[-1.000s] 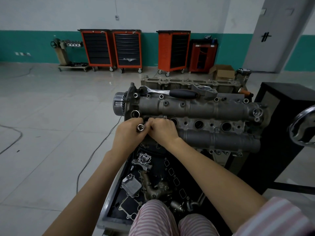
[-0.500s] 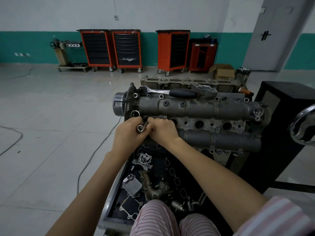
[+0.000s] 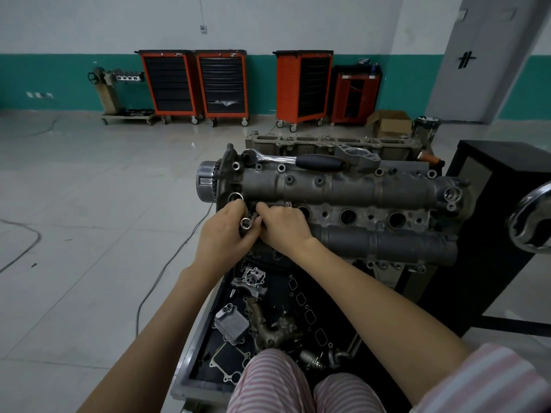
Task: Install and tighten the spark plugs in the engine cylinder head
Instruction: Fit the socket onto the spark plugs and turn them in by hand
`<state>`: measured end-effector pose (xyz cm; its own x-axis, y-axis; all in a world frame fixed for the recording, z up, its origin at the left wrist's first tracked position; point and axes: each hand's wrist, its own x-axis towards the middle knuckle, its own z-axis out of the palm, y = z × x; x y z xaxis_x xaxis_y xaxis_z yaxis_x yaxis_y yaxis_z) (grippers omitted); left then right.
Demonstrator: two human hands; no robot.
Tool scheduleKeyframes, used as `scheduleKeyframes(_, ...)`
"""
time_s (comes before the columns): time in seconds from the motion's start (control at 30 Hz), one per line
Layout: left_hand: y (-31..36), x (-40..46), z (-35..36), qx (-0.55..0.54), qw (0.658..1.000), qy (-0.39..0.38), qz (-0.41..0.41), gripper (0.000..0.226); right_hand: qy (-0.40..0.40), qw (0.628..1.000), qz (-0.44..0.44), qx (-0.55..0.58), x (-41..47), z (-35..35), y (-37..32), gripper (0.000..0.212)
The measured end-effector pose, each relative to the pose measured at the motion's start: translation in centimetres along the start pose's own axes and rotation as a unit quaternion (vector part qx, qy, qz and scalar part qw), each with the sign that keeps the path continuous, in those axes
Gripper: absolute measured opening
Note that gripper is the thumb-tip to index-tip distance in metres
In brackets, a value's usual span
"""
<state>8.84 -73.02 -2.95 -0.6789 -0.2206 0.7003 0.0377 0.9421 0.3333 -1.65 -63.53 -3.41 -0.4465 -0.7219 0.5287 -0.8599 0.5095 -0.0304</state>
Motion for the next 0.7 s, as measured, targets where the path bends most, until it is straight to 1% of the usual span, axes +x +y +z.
scheduleKeyframes(0.17, 0.48, 0.47, -0.01, 0.016, 1.000, 0.004, -0.011, 0.055, 0.019, 0.999, 0.034, 0.034, -0.17, 0.41, -0.13, 0.022)
scheduleKeyframes(0.23, 0.65, 0.45, 0.12, 0.030, 1.000, 0.005, -0.007, 0.053, 0.018, 0.999, 0.038, 0.033, -0.16, 0.42, -0.08, 0.023)
scheduleKeyframes(0.33, 0.32, 0.19, 0.13, 0.034, 0.999, 0.000, 0.005, 0.040, 0.008, 1.000, 0.027, -0.001, -0.07, 0.45, -0.13, 0.022)
scheduleKeyframes(0.4, 0.13, 0.13, 0.06, 0.027, 1.000, -0.003, 0.010, 0.035, 0.006, 1.000, 0.023, -0.018, 0.03, 0.28, -0.20, 0.023)
scheduleKeyframes(0.53, 0.31, 0.16, 0.05, 0.028, 1.000, -0.003, 0.001, 0.036, -0.008, 0.999, 0.007, -0.039, 0.19, 0.16, -0.21, 0.021)
scheduleKeyframes(0.63, 0.46, 0.38, 0.00, 0.028, 0.999, -0.004, -0.022, 0.040, 0.004, 1.000, 0.014, -0.023, 0.04, 0.30, -0.21, 0.019)
scheduleKeyframes(0.7, 0.56, 0.57, -0.14, 0.021, 1.000, 0.006, -0.019, 0.045, 0.015, 1.000, 0.025, -0.005, -0.11, 0.40, -0.30, 0.021)
